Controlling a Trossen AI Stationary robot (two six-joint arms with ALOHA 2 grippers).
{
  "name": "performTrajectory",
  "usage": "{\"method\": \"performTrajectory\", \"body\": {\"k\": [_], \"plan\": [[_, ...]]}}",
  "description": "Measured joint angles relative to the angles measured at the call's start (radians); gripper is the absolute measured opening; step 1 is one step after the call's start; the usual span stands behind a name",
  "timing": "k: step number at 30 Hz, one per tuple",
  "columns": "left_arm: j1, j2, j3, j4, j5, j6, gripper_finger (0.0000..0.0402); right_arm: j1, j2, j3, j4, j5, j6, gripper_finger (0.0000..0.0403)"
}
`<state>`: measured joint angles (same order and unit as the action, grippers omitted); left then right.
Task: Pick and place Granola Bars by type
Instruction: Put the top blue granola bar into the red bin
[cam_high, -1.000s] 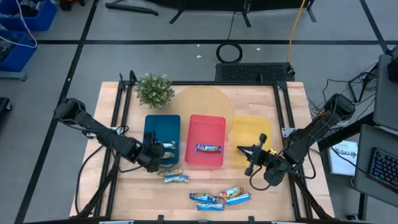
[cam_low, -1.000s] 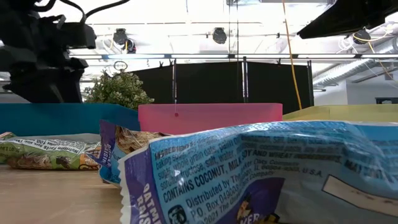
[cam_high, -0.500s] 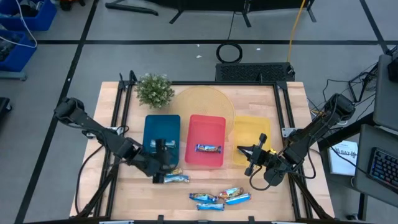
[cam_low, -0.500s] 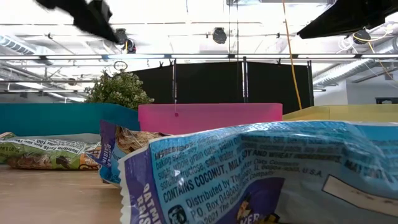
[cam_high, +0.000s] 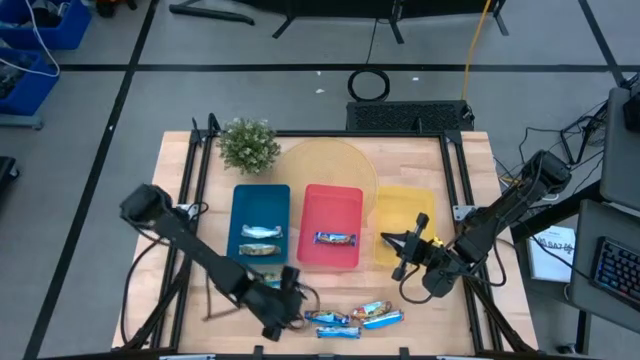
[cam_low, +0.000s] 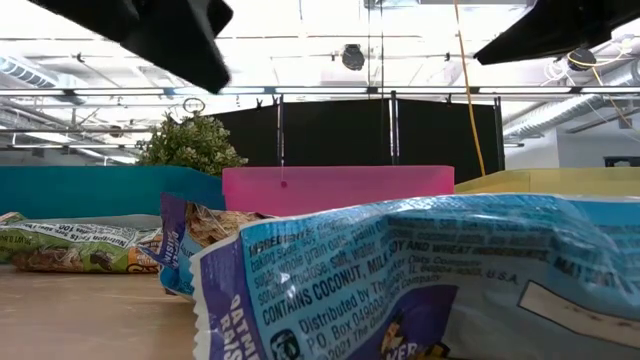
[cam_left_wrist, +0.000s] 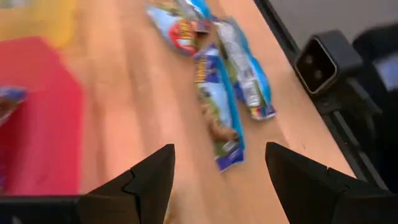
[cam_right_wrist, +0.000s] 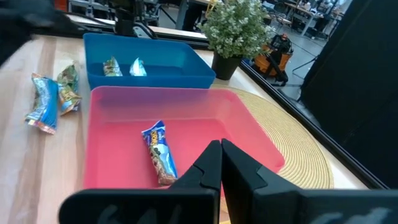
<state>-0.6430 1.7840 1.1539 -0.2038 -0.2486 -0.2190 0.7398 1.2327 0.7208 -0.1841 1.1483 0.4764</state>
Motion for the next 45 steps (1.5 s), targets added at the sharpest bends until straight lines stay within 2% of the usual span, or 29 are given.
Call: {"method": "performTrajectory", "body": {"k": [5,10,13,15,19,24,29,35,45], "plan": [[0.003,0.104,0.191,-0.254,-0.053,0.062,0.0257,-0.021,0.000,0.000,0.000,-0.023,0.001,0.0000],[-0.010,0.016,0.201,-0.351,-0.156,0.105,0.0251,-0.036,0.000,0.000,0.000,-0.101,0.001,0.0000],[-0.035,-0.111,0.139,-0.349,-0.241,0.093,0.0227,-0.040,0.000,-0.005,0.002,-0.105,-0.001,0.0000],[-0.054,-0.208,0.057,-0.332,-0.263,0.071,0.0204,-0.046,0.000,-0.013,0.002,-0.106,-0.007,0.0000],[-0.068,-0.356,-0.118,-0.128,-0.275,0.023,0.0161,-0.066,0.000,-0.036,0.067,-0.106,-0.038,0.0000],[-0.068,-0.427,-0.255,-0.078,-0.262,0.009,0.0131,-0.097,0.000,-0.073,0.229,-0.115,-0.148,0.0000],[-0.065,-0.429,-0.321,0.046,-0.244,-0.003,0.0123,-0.132,0.000,-0.084,0.301,-0.208,-0.222,0.0000],[-0.054,-0.335,-0.301,0.064,-0.220,-0.019,0.0149,-0.161,0.000,-0.084,0.303,-0.237,-0.227,0.0000],[-0.026,-0.177,-0.296,0.303,-0.046,0.051,0.0263,-0.164,0.000,-0.084,0.302,-0.238,-0.227,0.0000]]}}
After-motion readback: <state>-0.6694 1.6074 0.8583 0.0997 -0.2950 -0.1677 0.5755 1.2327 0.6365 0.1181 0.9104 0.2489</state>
